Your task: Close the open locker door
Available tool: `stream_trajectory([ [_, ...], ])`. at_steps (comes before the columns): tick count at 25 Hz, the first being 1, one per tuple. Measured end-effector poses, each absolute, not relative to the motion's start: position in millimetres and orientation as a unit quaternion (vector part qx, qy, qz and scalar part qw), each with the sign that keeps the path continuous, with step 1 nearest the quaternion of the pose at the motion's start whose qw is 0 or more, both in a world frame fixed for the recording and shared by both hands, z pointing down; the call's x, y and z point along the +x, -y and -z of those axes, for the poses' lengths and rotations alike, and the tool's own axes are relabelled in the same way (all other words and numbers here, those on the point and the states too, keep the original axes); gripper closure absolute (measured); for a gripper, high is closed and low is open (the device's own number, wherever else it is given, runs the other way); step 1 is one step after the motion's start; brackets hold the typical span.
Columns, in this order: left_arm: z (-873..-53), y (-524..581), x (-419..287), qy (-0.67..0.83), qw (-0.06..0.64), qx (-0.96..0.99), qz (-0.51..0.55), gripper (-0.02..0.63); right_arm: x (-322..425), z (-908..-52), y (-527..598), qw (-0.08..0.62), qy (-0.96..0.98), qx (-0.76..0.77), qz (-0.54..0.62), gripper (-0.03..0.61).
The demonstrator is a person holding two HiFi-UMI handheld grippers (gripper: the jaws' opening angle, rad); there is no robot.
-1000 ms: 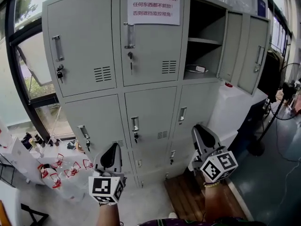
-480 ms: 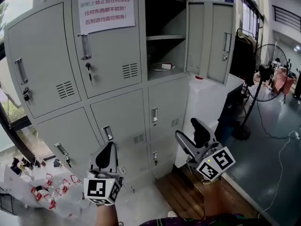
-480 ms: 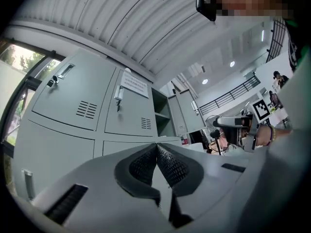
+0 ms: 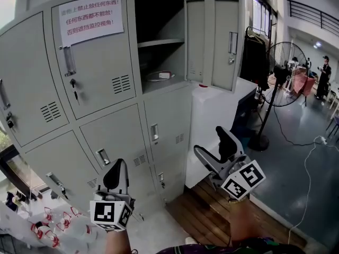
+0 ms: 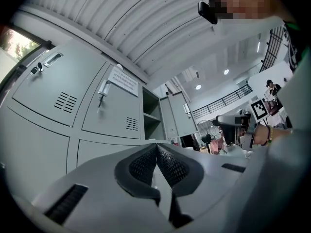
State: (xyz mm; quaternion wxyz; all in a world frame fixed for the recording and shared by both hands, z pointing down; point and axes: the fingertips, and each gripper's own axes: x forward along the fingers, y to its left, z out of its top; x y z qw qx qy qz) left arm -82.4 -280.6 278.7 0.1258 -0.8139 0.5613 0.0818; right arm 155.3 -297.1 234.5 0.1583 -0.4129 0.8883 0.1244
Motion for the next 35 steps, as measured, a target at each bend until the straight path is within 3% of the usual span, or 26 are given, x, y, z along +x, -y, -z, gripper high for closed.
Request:
stream_trajectory([
  [35, -278.6, 375.6, 53.5, -0.581, 0.129, -0.799, -0.085, 0.592, 320.6, -216.1, 452.0, 0.139, -0.869, -0.450, -0.151, 0.210],
])
